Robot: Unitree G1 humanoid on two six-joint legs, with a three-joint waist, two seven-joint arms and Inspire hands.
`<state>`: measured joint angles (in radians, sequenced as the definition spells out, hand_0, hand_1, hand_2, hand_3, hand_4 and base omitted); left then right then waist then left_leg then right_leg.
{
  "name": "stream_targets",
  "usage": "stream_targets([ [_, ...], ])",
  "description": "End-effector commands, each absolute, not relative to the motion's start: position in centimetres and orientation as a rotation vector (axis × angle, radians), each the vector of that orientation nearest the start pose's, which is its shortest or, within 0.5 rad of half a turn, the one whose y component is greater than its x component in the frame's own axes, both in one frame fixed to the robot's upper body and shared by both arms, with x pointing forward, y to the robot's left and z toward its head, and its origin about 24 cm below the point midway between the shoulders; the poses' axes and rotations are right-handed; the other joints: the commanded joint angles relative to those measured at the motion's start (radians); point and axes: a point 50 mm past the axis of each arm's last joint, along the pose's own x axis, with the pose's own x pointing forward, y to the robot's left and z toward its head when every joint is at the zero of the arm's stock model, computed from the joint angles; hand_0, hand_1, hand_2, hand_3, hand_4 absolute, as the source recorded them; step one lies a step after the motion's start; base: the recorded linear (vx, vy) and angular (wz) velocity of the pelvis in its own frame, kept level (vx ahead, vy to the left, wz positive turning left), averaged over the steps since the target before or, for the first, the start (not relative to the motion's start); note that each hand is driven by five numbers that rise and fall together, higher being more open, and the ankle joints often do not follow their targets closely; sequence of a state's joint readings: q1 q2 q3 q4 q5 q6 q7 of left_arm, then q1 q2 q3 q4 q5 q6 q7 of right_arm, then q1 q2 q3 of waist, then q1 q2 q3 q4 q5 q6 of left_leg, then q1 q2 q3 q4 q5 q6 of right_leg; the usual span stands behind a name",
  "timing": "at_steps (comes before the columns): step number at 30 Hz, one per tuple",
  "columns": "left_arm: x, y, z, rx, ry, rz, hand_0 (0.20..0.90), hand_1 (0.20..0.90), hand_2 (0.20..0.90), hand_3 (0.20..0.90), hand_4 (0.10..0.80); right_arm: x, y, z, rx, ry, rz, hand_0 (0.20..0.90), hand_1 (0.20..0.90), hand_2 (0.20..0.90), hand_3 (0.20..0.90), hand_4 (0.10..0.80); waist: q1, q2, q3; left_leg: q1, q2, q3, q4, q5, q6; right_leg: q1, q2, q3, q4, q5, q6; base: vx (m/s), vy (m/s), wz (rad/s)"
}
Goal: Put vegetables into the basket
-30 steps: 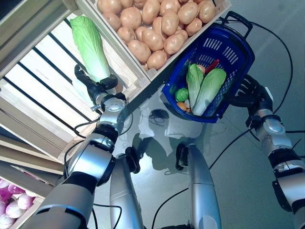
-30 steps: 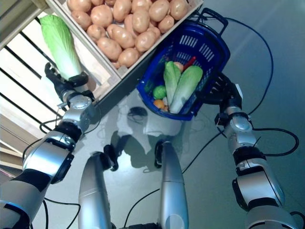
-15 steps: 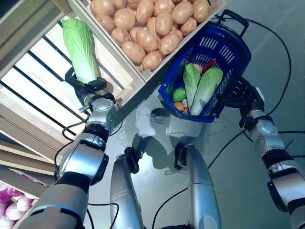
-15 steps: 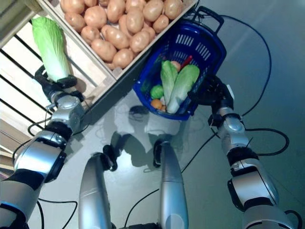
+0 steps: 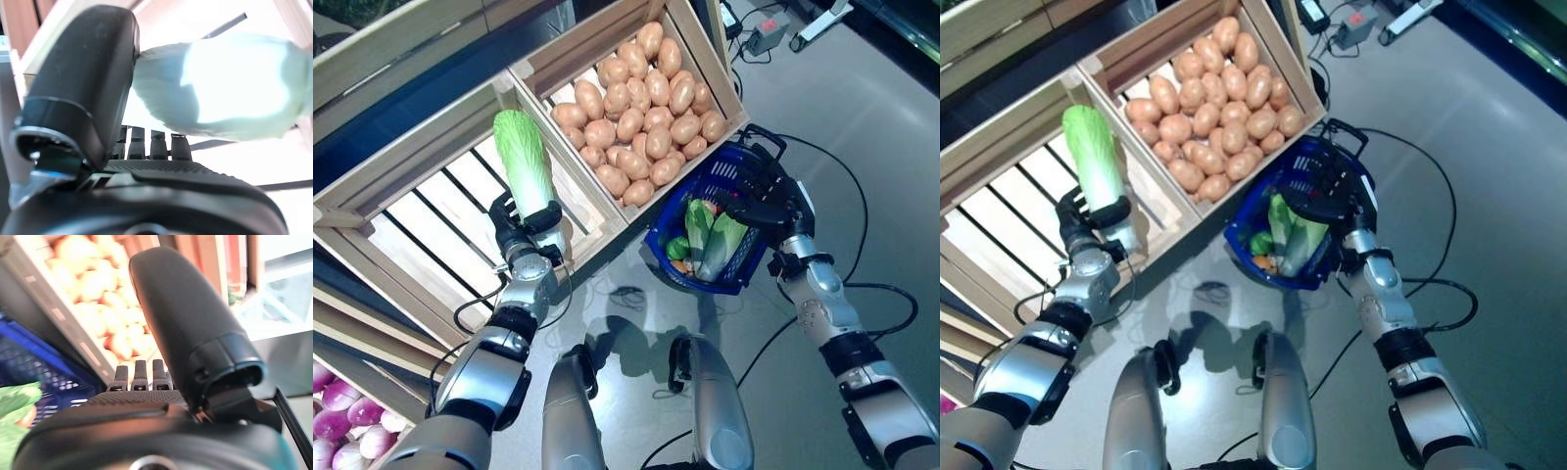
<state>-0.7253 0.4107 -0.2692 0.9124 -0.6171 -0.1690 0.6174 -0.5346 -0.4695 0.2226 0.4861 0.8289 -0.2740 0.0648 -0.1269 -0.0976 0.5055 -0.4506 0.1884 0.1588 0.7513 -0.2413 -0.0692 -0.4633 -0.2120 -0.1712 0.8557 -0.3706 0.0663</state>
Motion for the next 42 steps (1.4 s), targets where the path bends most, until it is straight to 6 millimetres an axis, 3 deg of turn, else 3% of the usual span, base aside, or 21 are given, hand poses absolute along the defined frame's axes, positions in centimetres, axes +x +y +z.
stream_targets([
  [1,35.5,23.1,9.4,-0.041,-0.158,0.568,0.3,0.3,0.3,0.3,0.4,33.0,-20.4,14.2,0.316,-0.458,0.133,0.9,0.9,0.9,0.9,0.8,0.011,0.025,-0.19,0.194,-0.031,0.088,-0.135,-0.073,0.064,0.143,0.014,-0.006,-0.241,0.128,-0.011,0.181,0.014,-0.06],
  [5,32.7,21.1,6.0,-0.127,-0.139,0.526,0.3,0.3,0.3,0.3,0.4,31.6,-21.0,11.9,0.399,-0.402,0.141,0.9,0.9,0.9,0.9,0.8,0.042,0.035,-0.281,0.353,-0.07,0.095,-0.328,-0.009,0.047,0.344,0.053,-0.053,-0.488,0.18,-0.004,0.213,0.013,0.05],
  [8,31.0,19.7,4.8,-0.11,-0.154,0.492,0.3,0.3,0.3,0.3,0.4,30.8,-21.0,11.0,0.511,-0.368,0.155,0.9,0.9,0.9,0.9,0.8,0.065,0.038,-0.332,0.441,-0.085,0.099,-0.448,0.025,0.039,0.456,0.071,-0.08,-0.63,0.216,0.0,0.163,0.017,0.0],
  [14,29.4,18.0,5.8,-0.037,-0.257,0.318,0.3,0.3,0.3,0.3,0.4,30.4,-21.0,11.1,0.667,-0.371,0.204,0.9,0.9,0.9,0.9,0.8,0.1,0.04,-0.388,0.544,-0.098,0.093,-0.676,0.127,0.028,0.561,0.08,-0.116,-0.826,0.32,0.018,0.015,0.03,0.17],
  [19,29.1,15.7,7.9,0.041,-0.392,0.118,0.3,0.3,0.3,0.3,0.4,31.7,-21.1,12.1,0.735,-0.324,0.251,0.9,0.9,0.9,0.9,0.8,0.128,0.044,-0.425,0.594,-0.096,0.056,-0.839,0.192,0.008,0.609,0.097,-0.135,-0.943,0.378,0.029,0.028,0.014,0.25],
  [27,28.2,14.2,9.4,0.099,-0.509,-0.08,0.3,0.3,0.3,0.3,0.4,33.3,-20.9,12.7,0.721,-0.207,0.266,0.9,0.9,0.9,0.9,0.8,0.153,0.041,-0.441,0.595,-0.098,0.058,-0.839,0.181,0.015,0.601,0.1,-0.138,-0.943,0.376,0.026,0.013,0.013,0.12],
  [42,27.1,10.1,10.6,0.138,-0.594,-0.367,0.3,0.3,0.3,0.3,0.4,36.3,-18.4,13.1,0.732,-0.024,0.321,0.9,0.9,0.9,0.9,0.8,0.185,0.038,-0.444,0.617,-0.101,0.043,-0.839,0.167,0.021,0.63,0.106,-0.153,-0.943,0.367,0.025,0.01,0.0,0.01],
])
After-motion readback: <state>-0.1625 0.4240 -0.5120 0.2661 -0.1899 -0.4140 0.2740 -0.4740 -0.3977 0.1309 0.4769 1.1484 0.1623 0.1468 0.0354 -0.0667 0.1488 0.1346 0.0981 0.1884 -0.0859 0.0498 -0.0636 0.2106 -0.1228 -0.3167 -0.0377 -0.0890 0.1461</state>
